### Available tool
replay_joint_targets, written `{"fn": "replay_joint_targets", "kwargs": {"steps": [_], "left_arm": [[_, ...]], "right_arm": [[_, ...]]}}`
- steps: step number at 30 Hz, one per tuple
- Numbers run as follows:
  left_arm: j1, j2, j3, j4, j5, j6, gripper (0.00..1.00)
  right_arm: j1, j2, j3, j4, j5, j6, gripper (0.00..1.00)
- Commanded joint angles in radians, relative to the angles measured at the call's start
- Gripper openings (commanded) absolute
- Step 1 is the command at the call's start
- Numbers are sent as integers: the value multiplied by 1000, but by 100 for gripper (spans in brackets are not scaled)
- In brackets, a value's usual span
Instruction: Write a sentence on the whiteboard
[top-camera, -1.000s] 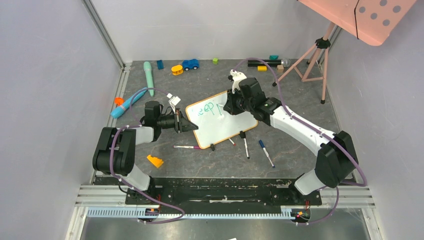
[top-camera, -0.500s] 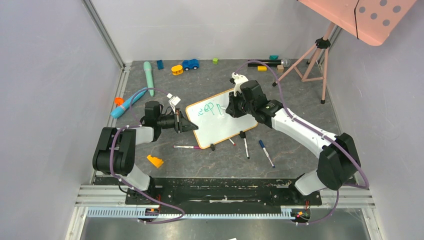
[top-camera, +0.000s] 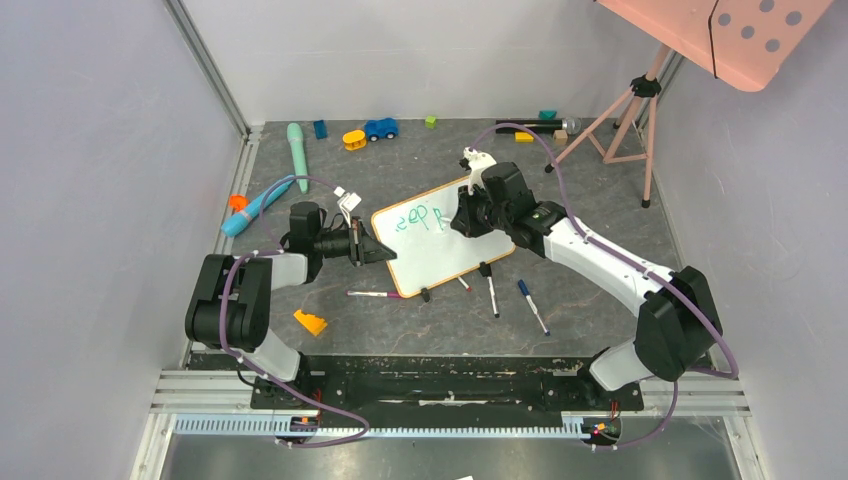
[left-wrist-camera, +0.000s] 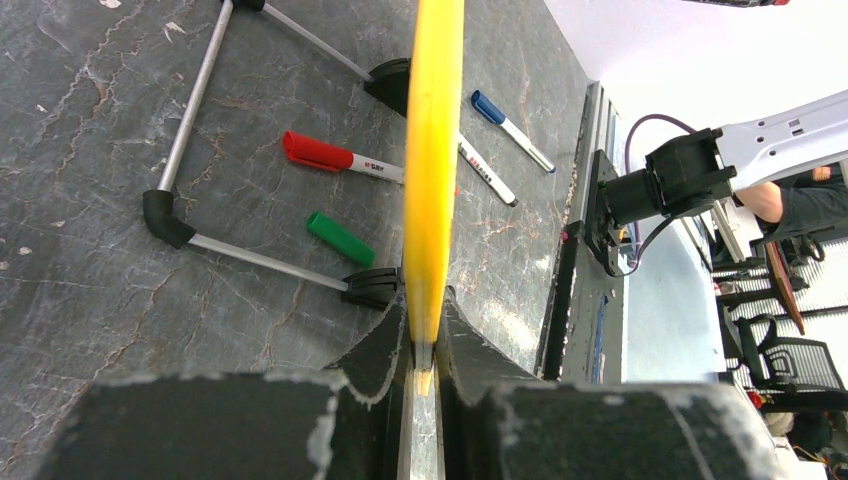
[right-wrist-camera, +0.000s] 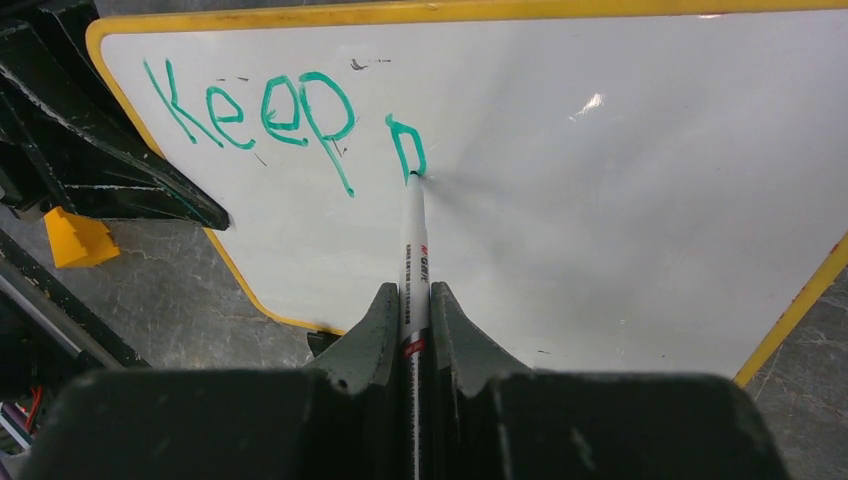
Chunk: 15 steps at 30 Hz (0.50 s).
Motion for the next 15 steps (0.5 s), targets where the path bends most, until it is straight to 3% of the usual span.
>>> {"fn": "replay_joint_targets", "kwargs": {"steps": [1, 15], "left_arm": [[-14, -23, 7, -20, 18, 27, 2], [-14, -24, 8, -23, 21, 27, 2]], "right_arm": [[-4, -29, 23, 47, -3, -19, 0], [-25, -37, 73, 37, -12, -23, 0]]}}
